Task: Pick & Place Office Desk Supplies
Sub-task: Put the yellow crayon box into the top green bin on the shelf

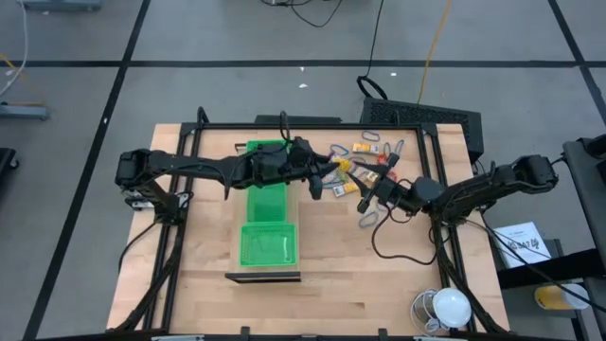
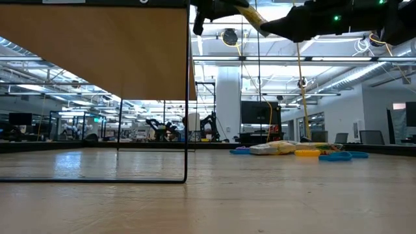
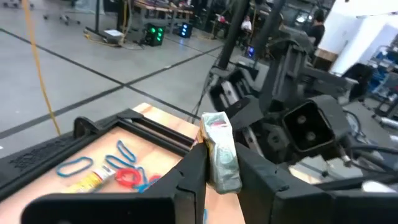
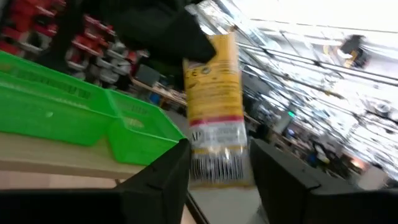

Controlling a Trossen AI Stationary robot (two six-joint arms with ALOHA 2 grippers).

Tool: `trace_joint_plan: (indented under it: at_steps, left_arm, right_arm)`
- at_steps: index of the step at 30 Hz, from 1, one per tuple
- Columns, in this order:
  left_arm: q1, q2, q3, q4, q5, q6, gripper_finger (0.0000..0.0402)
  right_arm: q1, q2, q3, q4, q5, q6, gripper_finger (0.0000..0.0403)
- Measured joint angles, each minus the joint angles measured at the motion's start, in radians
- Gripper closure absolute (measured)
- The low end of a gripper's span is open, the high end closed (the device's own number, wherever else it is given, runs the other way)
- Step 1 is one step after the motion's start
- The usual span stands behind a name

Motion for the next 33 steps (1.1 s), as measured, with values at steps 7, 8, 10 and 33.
trace_joint_plan:
  at_steps: [7,8,10,33]
  left_arm:
    - [0.035,-0.070,-0.001,-0.128,-0.010,0.000,0.0326]
    - [0.039,-0.085,0.001,-0.135,-0.018,0.001,0.0326]
    - [0.045,-0.133,-0.007,-0.203,-0.054,0.008,0.0326]
    - [0.048,-0.537,-0.554,-0.021,-0.296,-0.276,0.0337]
  right_arm:
    - [0.020,-0.011,-0.001,-0.029,0.049,-0.038,0.0193]
    - [0.019,-0.010,-0.001,-0.034,0.070,-0.048,0.0190]
    - [0.019,-0.010,-0.001,-0.035,0.114,-0.062,0.0185]
    - [0.017,-0.034,-0.001,-0.067,0.206,-0.081,0.0189]
